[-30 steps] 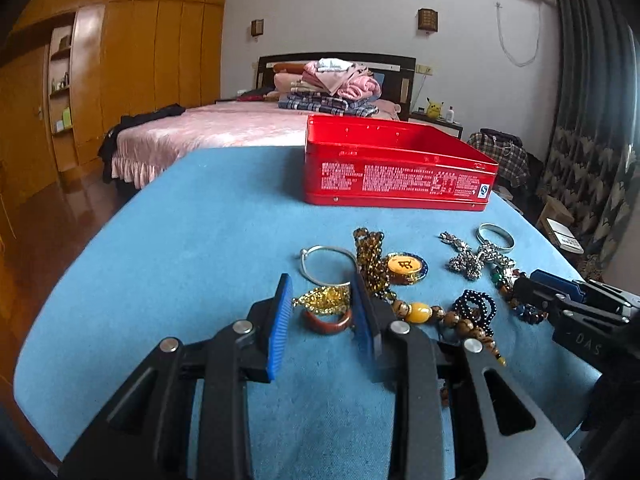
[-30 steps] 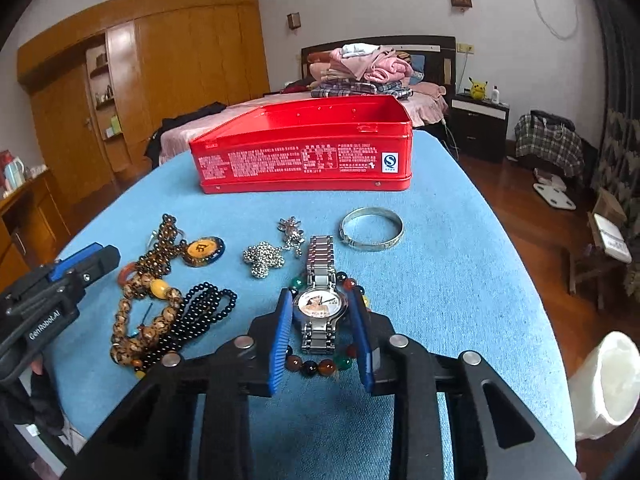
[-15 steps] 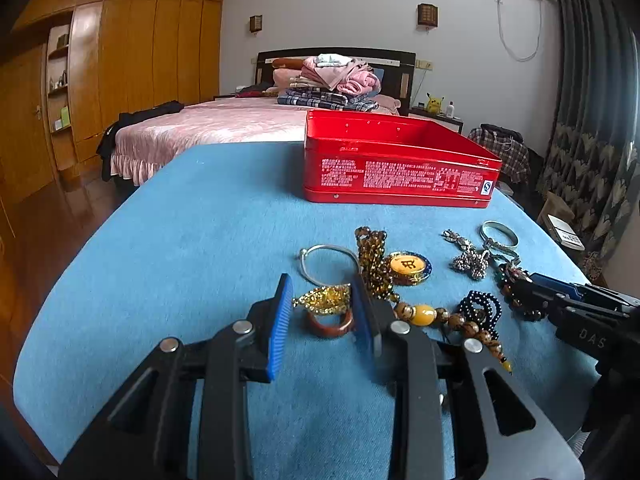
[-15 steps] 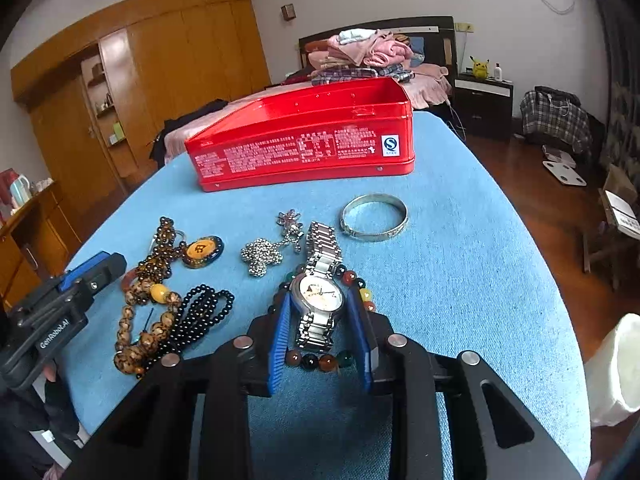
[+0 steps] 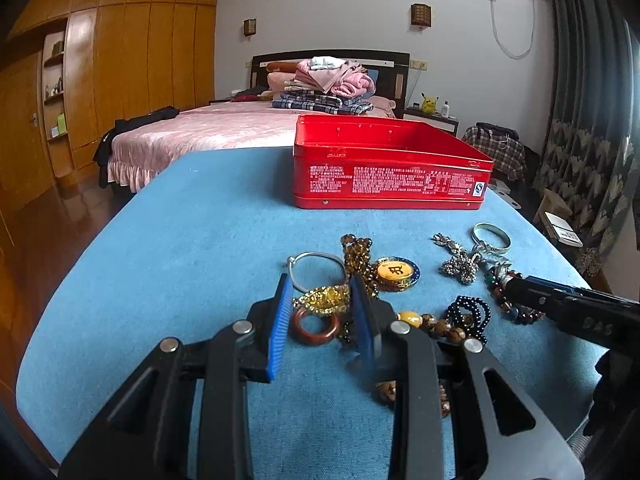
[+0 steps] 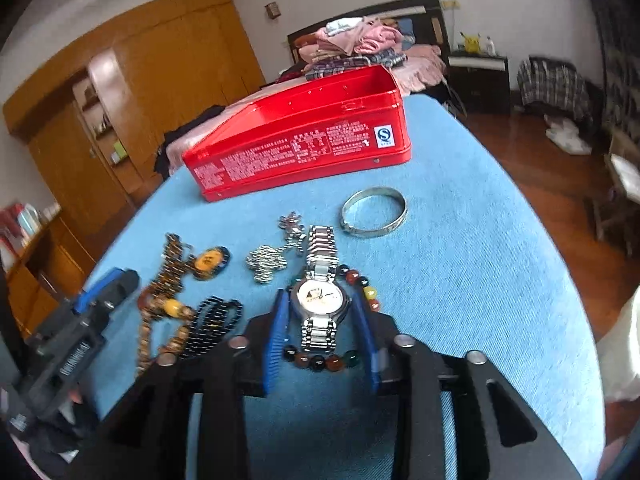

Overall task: Organize jewelry
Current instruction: 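Grasp the silver watch with the right gripper while the left gripper grasps the gold leaf pendant, then carry both pieces over the red tin and open both grippers to drop them, then withdraw both open grippers from the tin back toward the jewelry, then grasp the brown wooden bead bracelet with the left gripper while the right grasps the multicolor bead bracelet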

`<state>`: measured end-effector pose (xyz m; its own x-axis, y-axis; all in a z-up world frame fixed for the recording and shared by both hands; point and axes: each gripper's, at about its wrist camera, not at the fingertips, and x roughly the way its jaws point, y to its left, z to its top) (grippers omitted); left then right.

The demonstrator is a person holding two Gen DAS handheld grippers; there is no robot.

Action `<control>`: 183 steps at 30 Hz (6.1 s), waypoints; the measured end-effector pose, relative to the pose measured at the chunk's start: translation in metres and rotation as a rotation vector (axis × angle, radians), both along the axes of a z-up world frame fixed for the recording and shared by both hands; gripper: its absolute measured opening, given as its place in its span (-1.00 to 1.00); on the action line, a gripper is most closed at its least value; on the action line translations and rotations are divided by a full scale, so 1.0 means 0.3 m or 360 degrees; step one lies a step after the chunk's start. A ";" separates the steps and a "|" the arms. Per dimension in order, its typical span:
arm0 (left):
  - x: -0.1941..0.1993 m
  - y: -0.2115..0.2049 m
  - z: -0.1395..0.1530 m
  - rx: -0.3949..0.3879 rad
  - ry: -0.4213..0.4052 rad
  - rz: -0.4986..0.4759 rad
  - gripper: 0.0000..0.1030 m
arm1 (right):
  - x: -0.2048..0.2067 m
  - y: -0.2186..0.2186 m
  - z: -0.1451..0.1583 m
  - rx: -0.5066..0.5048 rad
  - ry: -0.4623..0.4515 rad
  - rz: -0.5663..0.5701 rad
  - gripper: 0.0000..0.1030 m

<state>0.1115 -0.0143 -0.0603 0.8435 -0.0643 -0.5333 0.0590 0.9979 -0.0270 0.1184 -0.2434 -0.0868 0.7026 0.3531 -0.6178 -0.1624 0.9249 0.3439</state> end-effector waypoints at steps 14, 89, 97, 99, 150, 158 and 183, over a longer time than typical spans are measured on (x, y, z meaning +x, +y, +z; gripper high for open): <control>0.006 -0.001 -0.001 -0.0016 0.0017 -0.0005 -0.45 | 0.004 0.042 -0.006 -0.0159 -0.0035 0.0031 -0.28; 0.520 -0.083 0.270 -0.0044 -0.0051 -0.0059 0.32 | 0.396 -0.042 0.310 -0.0102 -0.0369 -0.0023 -0.05; 0.273 -0.059 0.250 -0.0009 -0.0064 -0.0012 0.35 | 0.157 -0.067 0.282 -0.0157 -0.0409 -0.0127 -0.03; 0.220 -0.057 0.233 0.0022 -0.0061 0.0010 0.35 | 0.112 -0.069 0.270 -0.0166 -0.0411 -0.0143 -0.03; -0.030 -0.039 -0.079 -0.0038 0.0163 -0.0016 -0.69 | -0.064 -0.006 0.003 -0.0323 -0.0154 -0.0099 -0.02; -0.020 -0.038 -0.080 -0.0050 0.0167 -0.0018 -0.66 | -0.042 0.016 -0.004 -0.0375 -0.0142 -0.0099 -0.06; -0.059 -0.041 -0.008 -0.0111 0.0104 -0.0021 -0.81 | -0.100 -0.005 0.099 -0.0262 -0.0168 -0.0042 -0.85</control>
